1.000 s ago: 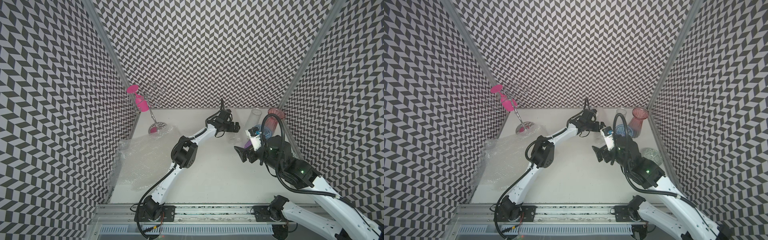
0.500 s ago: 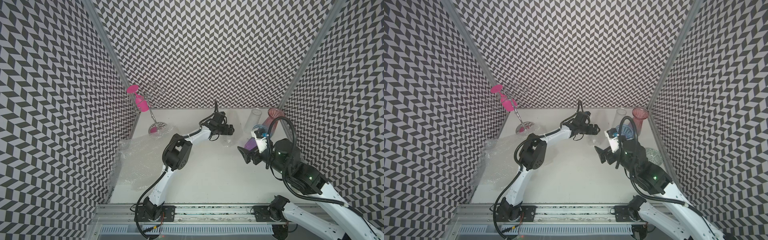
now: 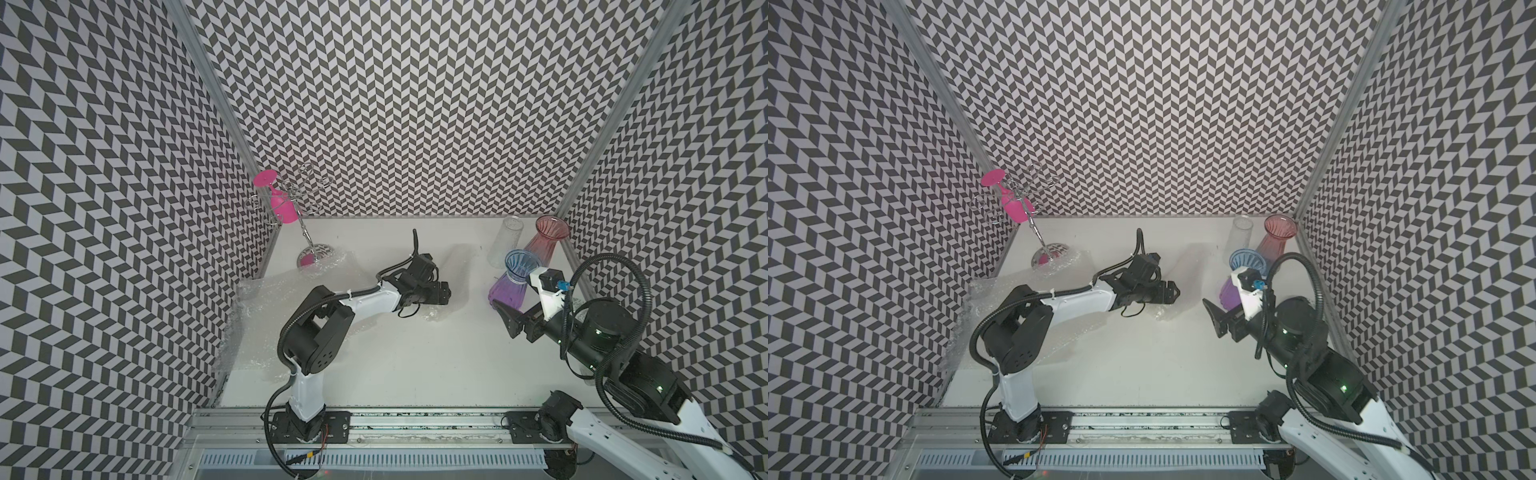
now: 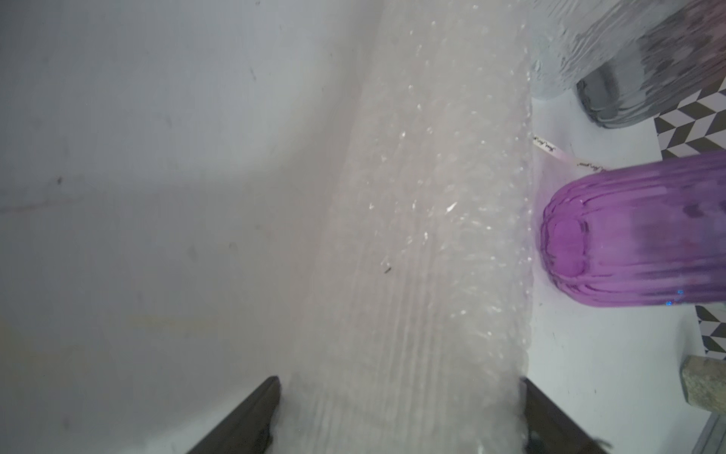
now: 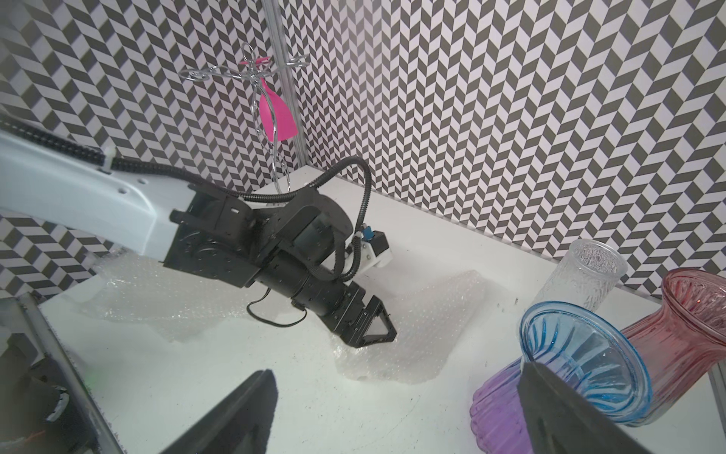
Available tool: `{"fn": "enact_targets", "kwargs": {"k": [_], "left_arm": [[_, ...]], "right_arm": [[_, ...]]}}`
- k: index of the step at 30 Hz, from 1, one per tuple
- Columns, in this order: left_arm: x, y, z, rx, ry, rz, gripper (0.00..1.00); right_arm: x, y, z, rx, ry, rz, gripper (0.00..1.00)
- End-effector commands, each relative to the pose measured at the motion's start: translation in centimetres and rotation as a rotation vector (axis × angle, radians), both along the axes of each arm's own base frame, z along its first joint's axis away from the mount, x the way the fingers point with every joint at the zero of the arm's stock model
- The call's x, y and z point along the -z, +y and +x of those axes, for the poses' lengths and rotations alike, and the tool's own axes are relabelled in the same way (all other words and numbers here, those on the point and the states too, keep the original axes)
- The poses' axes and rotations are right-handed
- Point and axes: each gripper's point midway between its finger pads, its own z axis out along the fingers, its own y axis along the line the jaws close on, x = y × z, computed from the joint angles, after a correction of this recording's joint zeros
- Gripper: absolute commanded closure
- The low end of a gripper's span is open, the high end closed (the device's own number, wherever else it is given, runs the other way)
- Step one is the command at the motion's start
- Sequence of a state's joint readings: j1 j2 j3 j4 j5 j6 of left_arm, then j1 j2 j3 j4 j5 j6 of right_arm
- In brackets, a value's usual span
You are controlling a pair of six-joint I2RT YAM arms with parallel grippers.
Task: Unwrap the vase from the bubble wrap
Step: Move the bubble wrap to the center of the board.
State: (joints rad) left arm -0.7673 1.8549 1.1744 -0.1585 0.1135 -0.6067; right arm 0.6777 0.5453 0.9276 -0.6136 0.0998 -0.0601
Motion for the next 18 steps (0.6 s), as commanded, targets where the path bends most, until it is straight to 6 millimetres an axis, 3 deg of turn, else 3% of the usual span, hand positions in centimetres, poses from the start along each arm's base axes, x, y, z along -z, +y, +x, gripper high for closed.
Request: {"fn": "enact_targets", "kwargs": {"k": [1,5,8,18], "left_arm": [[3.1,2.5,-5.1,-0.04,0.116,0.114,0.14],[3.1,2.7,-9.1,-0.029,0.145,0.14,0.1],[2.8,3.4,-10.3,-0.036,0.145,0.181,0.0],[-2.2,4.7,-6.9,0.004,-0.043,0.418,0.0]], "right_arm": [[-0.4,0.4,-0.9,-0.047,-0.009,0.046,0.02],[-0.7,0.7,-1.6,-0.08,0.006,0.077,0.01],[-0.6,0.9,-1.7,-0.081,0.036,0.09,0.01],[-0.1,1.5,0.2,-0.022,0.135,0.073,0.01]]}}
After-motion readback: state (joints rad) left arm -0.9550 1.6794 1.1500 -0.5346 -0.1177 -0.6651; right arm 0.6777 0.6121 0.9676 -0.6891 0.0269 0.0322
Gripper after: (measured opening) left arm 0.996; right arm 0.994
